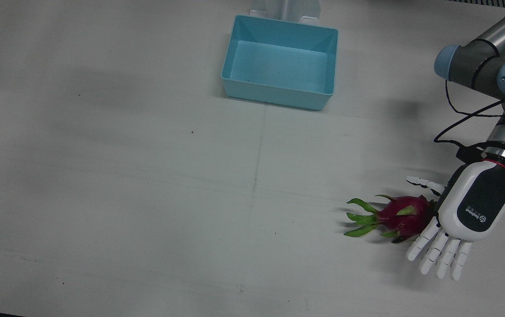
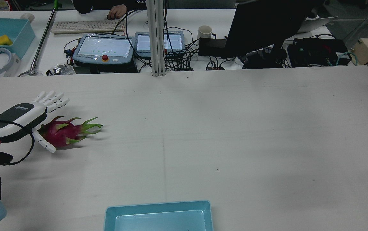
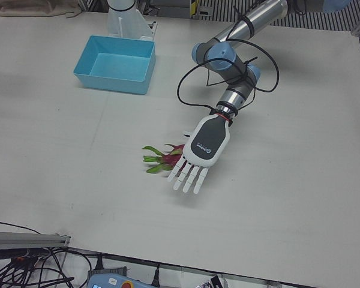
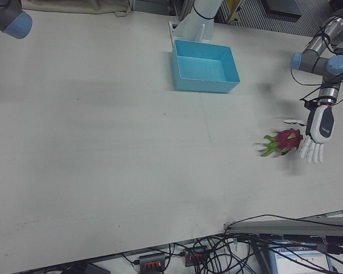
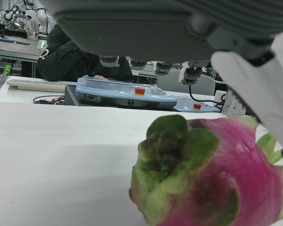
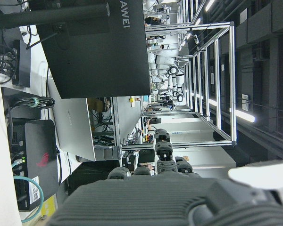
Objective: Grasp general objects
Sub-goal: 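Position the left hand's fingers around the dragon fruit, then close the left hand's fingers to grip the dragon fruit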
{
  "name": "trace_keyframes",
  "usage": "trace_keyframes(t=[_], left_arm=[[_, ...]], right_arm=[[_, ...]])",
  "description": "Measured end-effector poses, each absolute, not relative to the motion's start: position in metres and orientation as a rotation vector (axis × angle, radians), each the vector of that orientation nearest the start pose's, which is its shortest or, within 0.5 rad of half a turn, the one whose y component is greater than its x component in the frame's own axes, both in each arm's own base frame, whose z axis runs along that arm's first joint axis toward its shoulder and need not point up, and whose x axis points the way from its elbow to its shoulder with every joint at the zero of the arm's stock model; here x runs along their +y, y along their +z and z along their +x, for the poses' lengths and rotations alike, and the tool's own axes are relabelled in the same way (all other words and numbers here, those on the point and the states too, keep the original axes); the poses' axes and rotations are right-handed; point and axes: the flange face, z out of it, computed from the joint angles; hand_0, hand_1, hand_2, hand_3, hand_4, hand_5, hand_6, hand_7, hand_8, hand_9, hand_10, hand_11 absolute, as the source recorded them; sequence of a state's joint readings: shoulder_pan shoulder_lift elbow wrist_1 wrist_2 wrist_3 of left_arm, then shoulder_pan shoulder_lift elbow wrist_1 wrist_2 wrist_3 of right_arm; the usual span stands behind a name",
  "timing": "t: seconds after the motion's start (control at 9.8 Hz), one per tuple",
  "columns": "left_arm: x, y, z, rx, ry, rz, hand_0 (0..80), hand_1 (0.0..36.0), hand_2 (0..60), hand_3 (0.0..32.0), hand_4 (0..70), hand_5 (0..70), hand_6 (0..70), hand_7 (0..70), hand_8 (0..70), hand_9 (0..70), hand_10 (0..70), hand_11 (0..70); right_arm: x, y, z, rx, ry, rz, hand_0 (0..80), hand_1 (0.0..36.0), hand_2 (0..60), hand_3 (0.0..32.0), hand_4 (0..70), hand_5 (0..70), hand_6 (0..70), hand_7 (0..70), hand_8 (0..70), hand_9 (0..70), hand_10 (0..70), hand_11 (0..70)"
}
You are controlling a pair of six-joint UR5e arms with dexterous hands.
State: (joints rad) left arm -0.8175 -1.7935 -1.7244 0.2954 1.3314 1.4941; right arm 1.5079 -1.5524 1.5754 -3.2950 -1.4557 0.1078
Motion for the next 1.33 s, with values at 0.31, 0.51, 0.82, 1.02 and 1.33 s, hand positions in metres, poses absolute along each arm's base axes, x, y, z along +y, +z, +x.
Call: trace_keyframes(t=[0.31,0.51,0.82,1.02,1.33], left_arm=[[-0.518,0.520,0.279,1.504,-0.812,0.838,57.4,29.2,14.0,2.2,0.0,5.7,0.0,6.2,0.0,0.0,0.0,0.0],[-0.508,0.517,0.303,1.503,-0.762,0.829,55.2,25.6,13.0,0.0,1.7,16.1,0.0,5.2,0.0,0.0,0.0,0.0],[-0.503,0.513,0.316,1.502,-0.740,0.828,54.9,26.4,9.8,4.2,0.0,5.0,0.0,3.2,0.0,0.0,0.0,0.0],[-0.502,0.510,0.315,1.490,-0.742,0.826,53.9,25.0,7.6,9.6,0.0,1.5,0.0,2.1,0.0,0.0,0.0,0.0],[-0.502,0.510,0.307,1.467,-0.751,0.825,57.9,29.7,12.0,10.2,0.0,1.0,0.0,2.9,0.0,0.0,0.0,0.0]], right_arm=[[-0.493,0.690,0.114,2.003,-2.275,0.040,0.0,0.0,0.0,0.0,0.0,0.0,0.0,0.0,0.0,0.0,0.0,0.0],[-0.493,0.690,0.114,2.003,-2.275,0.040,0.0,0.0,0.0,0.0,0.0,0.0,0.0,0.0,0.0,0.0,0.0,0.0],[-0.493,0.690,0.114,2.003,-2.275,0.040,0.0,0.0,0.0,0.0,0.0,0.0,0.0,0.0,0.0,0.0,0.0,0.0],[-0.493,0.690,0.114,2.003,-2.275,0.039,0.0,0.0,0.0,0.0,0.0,0.0,0.0,0.0,0.0,0.0,0.0,0.0],[-0.493,0.690,0.114,2.003,-2.276,0.039,0.0,0.0,0.0,0.0,0.0,0.0,0.0,0.0,0.0,0.0,0.0,0.0]])
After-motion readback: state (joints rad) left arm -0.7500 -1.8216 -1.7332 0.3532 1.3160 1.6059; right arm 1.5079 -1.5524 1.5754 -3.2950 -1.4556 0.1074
